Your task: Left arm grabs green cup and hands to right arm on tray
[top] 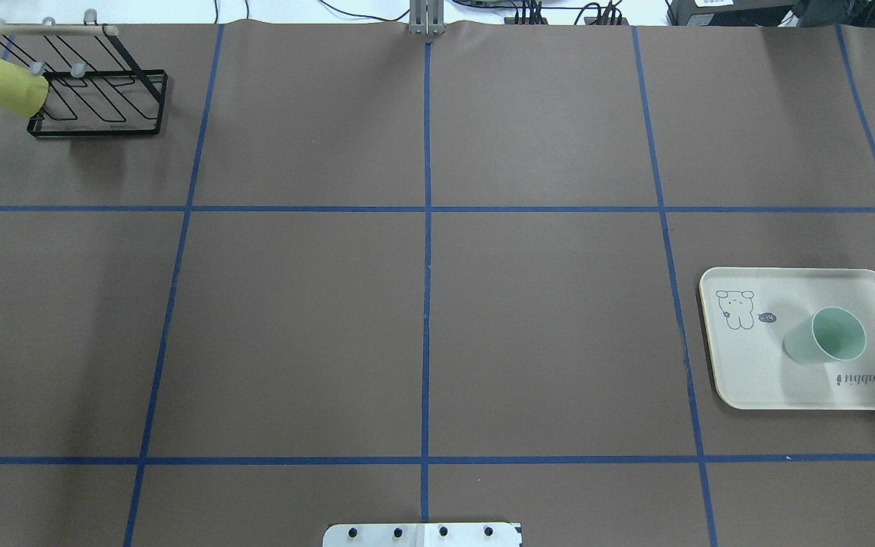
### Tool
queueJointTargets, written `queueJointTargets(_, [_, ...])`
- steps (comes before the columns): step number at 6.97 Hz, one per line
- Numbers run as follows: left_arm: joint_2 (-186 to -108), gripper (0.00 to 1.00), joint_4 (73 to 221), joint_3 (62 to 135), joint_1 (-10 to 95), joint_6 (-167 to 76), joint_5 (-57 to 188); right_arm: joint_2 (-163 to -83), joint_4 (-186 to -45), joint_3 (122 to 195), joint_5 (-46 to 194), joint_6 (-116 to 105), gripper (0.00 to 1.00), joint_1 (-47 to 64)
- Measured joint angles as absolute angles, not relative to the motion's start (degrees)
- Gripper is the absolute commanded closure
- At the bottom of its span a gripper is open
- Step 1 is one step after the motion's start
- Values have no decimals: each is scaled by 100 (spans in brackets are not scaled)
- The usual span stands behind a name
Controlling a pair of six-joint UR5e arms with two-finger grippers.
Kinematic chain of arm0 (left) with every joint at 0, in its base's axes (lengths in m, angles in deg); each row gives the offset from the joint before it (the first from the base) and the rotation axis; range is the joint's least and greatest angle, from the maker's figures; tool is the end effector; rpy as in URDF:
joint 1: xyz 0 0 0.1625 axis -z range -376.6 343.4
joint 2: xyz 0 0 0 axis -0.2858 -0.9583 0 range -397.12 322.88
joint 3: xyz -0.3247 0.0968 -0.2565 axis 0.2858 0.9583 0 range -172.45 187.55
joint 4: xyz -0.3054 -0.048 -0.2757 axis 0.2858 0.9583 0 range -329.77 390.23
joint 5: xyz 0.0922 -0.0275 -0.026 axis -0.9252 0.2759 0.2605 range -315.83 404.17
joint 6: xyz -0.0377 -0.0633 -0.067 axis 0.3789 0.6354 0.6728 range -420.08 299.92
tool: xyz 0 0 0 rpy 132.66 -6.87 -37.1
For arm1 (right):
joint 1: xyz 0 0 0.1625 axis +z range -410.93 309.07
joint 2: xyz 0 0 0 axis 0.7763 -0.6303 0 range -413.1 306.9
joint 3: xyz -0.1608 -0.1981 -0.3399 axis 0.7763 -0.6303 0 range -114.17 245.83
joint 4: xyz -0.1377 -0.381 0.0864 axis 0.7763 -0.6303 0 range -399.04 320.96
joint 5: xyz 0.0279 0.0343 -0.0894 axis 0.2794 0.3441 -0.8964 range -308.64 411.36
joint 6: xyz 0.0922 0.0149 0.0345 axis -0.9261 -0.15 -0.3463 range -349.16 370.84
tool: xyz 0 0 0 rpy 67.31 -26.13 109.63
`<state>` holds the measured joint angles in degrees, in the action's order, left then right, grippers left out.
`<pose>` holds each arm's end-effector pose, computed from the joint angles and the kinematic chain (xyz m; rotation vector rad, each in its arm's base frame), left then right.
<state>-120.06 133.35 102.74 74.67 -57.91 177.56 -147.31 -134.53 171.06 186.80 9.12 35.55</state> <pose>-0.0749 -0.4500 0.6485 0.1809 0.7559 0.0173 0.0340 -0.4628 0.5713 0.0550 -0.7959 -0.0681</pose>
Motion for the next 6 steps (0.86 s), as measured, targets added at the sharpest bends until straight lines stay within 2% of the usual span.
queueJointTargets(6, [-12169,0,12597,10526,7323,-5601,17636,-15014,-13438,16817,18921,1002,1,3842])
